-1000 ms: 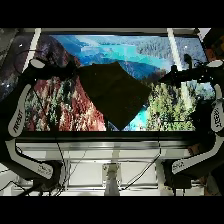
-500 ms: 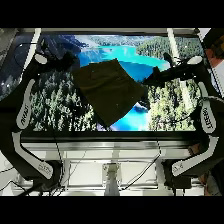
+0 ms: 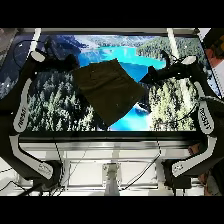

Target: Fold the clothes and pants, and hang the long-sleeved shirts on hangers.

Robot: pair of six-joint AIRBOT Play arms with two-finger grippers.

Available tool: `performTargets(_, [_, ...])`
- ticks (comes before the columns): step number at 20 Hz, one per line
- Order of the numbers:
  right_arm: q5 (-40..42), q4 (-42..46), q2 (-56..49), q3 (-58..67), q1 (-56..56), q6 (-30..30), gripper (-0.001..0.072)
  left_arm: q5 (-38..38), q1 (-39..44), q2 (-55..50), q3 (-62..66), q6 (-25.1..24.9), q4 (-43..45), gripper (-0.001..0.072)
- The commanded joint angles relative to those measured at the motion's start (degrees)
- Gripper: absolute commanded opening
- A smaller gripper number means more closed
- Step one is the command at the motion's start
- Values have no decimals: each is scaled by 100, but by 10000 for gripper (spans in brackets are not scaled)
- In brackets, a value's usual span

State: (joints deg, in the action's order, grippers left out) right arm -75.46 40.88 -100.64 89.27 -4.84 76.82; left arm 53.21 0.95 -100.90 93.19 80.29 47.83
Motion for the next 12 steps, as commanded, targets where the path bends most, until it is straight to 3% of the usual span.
performTargets(1, [94,131,4,-116,-199,-313,25,490,260,616,-833,-195,37,20])
performTargets(7, [-1156,-55,-267,-417,-887,-896,24,487,623,2404,-3814,-201,-483,20])
performTargets(9, [-1163,-55,-321,-417,-1014,-896,27,562,693,2835,-4830,-761,-1287,21])
performTargets(11, [-1003,-101,-319,-417,-1023,-896,31,785,826,2959,-5488,-1816,-2474,23])
performTargets(12, [-850,-127,-319,-415,-1012,-896,73,807,944,2938,-5672,-1952,-2796,27])
